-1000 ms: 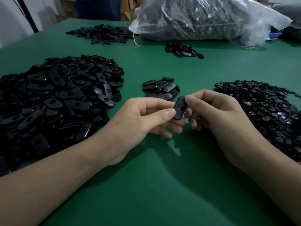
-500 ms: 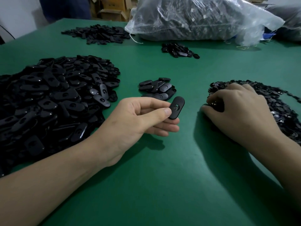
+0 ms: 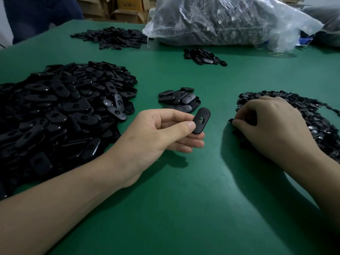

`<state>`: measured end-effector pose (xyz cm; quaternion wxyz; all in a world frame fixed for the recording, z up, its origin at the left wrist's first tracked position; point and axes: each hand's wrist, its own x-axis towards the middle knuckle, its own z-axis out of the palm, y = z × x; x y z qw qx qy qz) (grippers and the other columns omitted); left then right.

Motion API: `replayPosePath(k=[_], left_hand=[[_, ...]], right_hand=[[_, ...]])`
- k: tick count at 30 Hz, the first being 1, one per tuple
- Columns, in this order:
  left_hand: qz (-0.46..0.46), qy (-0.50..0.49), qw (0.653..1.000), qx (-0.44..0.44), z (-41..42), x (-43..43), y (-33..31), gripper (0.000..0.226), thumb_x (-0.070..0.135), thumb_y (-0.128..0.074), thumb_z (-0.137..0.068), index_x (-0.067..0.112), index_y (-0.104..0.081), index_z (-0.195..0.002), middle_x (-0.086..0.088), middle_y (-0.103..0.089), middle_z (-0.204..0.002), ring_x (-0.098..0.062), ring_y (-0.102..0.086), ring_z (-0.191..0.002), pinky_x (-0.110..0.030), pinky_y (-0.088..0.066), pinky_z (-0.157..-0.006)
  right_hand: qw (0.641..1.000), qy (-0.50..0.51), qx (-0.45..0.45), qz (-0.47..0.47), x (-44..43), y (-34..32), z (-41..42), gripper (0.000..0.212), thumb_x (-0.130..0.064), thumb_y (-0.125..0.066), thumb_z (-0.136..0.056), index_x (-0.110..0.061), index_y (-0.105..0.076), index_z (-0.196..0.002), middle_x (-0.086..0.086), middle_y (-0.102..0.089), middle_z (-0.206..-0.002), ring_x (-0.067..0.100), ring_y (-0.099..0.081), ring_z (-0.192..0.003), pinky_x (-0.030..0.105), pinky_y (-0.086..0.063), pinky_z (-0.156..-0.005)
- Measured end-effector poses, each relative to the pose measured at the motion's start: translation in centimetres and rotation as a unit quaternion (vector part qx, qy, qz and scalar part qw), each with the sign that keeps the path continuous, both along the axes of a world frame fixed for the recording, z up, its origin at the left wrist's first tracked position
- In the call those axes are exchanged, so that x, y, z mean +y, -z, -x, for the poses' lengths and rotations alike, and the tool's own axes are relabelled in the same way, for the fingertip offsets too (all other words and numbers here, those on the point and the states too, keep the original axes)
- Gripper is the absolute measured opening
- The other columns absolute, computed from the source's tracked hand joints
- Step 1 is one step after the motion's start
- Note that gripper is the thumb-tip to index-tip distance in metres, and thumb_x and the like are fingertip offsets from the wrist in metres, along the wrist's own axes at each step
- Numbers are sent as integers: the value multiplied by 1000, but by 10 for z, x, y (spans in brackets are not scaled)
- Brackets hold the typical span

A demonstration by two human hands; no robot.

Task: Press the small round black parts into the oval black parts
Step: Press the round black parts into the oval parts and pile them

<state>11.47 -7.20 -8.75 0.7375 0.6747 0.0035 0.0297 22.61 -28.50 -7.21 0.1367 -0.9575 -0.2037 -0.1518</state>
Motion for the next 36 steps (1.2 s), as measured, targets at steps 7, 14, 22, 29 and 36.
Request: replayPosePath(k=[7, 14, 22, 29, 36], left_hand=[[3, -4, 1000, -1, 0, 0, 0, 14, 7, -63, -99, 2, -71, -109, -11, -80, -94, -24, -79, -85, -23, -61, -70], [2, -6, 1000, -2, -1, 0, 1, 15, 7, -62, -99, 2, -71, -110, -12, -80, -93, -24, -79, -85, -23, -60, -69], [-5, 2, 1000, -4, -1, 1, 2, 13, 7, -61, -100, 4, -72, -108, -11, -80, -93, -24, -79, -86, -23, -61, -71], [-7, 4, 1000, -5, -1, 1, 3, 11, 7, -61, -101, 5, -71, -107, -11, -80, -94, -24, -79, -85, -25, -61, -71], [-6, 5, 1000, -4, -1, 1, 3, 10, 7, -61, -101, 6, -71, -104, -11, -80, -93, -25, -79, -85, -24, -61, -71]], right_hand=[[1000, -16, -1, -17, 0, 1, -2, 8, -28, -73, -88, -27, -68, -83, -1, -65, -90, 29, -57, -97, 50, -51, -86], [997, -39, 18, -60, 1, 1, -1, 7, -25, -69, -84, -26, -64, -79, -12, -62, -76, 24, -57, -85, 44, -52, -78], [993, -49, -10, -111, 2, -1, 1, 10, -19, -72, -77, -21, -62, -75, -6, -64, -71, 20, -60, -73, 43, -53, -70], [992, -38, -12, -119, 1, 0, -1, 9, -21, -73, -76, -21, -64, -75, -8, -66, -71, 17, -63, -70, 43, -55, -69], [993, -37, -15, -110, 0, 2, -3, 9, -25, -73, -76, -25, -64, -78, -13, -65, -70, 11, -62, -68, 37, -54, -65]])
